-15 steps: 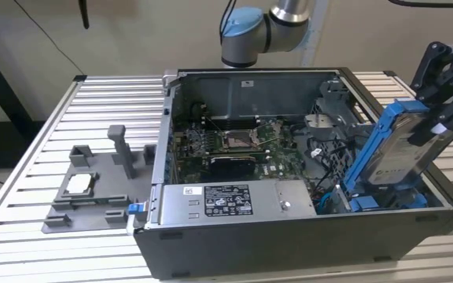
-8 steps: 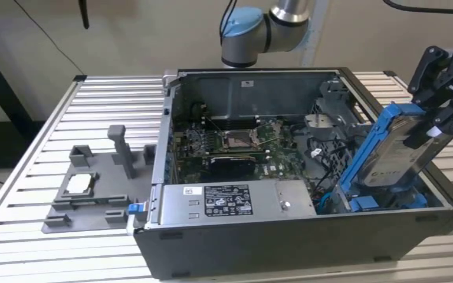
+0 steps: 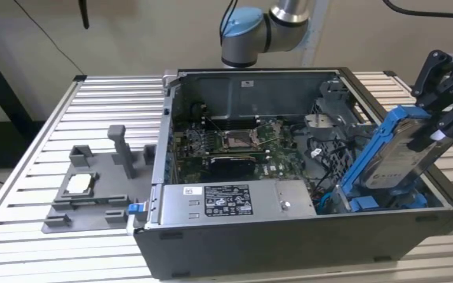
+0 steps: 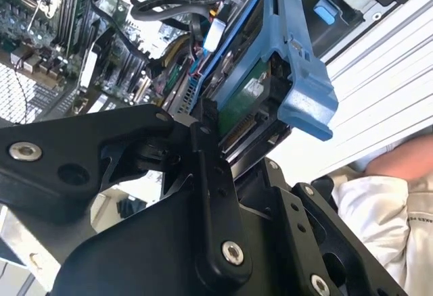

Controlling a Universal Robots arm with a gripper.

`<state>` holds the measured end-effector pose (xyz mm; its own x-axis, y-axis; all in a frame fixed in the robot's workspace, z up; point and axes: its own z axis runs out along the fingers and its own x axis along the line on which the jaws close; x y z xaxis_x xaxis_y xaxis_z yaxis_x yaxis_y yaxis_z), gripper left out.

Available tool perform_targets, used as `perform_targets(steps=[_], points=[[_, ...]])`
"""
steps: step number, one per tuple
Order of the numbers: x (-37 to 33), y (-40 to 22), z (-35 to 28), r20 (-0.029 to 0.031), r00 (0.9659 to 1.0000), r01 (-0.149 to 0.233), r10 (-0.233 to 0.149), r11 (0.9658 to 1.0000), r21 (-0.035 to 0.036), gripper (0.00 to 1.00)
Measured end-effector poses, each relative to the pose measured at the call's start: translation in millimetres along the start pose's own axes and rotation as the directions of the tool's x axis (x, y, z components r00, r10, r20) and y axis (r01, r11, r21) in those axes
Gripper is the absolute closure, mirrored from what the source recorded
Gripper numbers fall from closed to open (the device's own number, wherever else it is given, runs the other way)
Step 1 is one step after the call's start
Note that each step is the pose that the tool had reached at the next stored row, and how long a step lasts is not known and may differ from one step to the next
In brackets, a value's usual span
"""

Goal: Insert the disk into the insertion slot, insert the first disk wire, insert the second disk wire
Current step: 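Insert the disk into the insertion slot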

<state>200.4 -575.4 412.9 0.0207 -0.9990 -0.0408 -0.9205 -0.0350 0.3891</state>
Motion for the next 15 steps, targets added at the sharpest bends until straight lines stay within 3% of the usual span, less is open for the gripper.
perform_targets(steps=[6, 10, 13, 15], points=[[2.1, -1.4, -0.4, 0.005, 1.0, 0.002, -0.002, 1.0, -0.0001, 0.69], [1.9, 2.7, -2.1, 0.0079, 1.0, 0.004, -0.004, 1.0, 0.0008, 0.69], [1.8, 8.8, -0.2, 0.0071, 1.0, 0.004, -0.004, 0.9999, 0.0096, 0.69], [1.6, 12.2, 0.5, 0.0057, 1.0, 0.004, -0.004, 0.9998, 0.0199, 0.69]])
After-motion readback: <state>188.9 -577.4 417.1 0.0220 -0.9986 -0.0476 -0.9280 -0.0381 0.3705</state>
